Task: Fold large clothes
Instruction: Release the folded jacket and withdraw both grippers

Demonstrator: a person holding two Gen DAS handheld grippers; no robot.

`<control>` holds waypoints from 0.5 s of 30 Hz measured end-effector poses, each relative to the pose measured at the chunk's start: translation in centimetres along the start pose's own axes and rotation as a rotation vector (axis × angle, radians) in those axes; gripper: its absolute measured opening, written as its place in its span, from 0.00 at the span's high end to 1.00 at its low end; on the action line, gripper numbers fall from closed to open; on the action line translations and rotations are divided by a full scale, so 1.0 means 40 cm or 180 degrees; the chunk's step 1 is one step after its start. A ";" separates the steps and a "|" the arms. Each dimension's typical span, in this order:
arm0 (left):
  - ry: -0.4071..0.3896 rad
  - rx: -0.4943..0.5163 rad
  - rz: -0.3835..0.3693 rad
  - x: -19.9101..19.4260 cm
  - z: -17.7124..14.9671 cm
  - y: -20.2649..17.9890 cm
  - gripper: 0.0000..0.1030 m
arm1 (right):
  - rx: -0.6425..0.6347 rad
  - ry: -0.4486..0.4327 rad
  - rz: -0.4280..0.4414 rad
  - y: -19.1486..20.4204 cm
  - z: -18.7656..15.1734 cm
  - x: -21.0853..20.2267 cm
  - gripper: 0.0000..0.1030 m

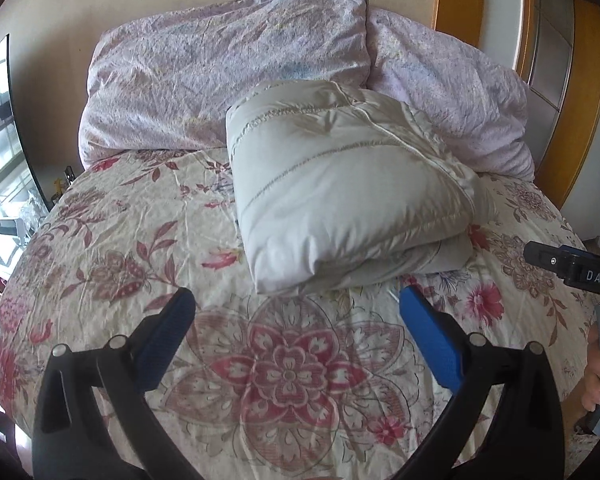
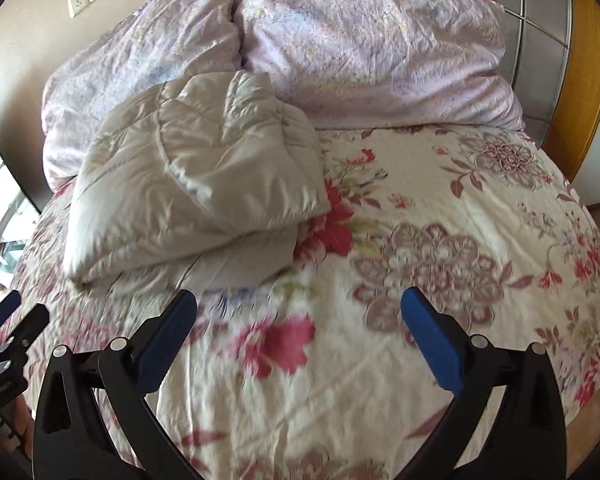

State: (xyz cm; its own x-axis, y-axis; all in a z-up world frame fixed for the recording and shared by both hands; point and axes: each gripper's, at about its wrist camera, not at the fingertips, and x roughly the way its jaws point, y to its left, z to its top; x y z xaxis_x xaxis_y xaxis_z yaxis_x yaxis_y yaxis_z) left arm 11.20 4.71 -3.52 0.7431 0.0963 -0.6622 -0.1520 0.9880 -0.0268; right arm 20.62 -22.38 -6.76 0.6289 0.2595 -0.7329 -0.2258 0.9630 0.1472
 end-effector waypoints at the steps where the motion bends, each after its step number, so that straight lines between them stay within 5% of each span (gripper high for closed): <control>1: 0.0023 0.0003 0.0020 -0.004 -0.012 0.001 0.02 | -0.0010 0.0021 0.0009 0.002 -0.011 -0.005 0.01; 7: 0.0320 -0.0043 0.0042 -0.007 -0.063 0.006 0.02 | -0.0158 0.0232 0.0076 0.035 -0.066 -0.018 0.01; 15: 0.0364 -0.0031 -0.0005 -0.032 -0.053 -0.006 0.02 | -0.0134 0.0312 0.0265 0.045 -0.078 -0.058 0.01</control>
State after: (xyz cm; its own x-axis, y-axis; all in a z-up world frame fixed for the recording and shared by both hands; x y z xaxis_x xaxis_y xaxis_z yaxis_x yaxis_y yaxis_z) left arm 8.90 4.09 -4.28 0.6642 0.0798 -0.7433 -0.1576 0.9869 -0.0349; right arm 16.42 -21.50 -6.87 0.5313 0.3281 -0.7810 -0.3065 0.9339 0.1838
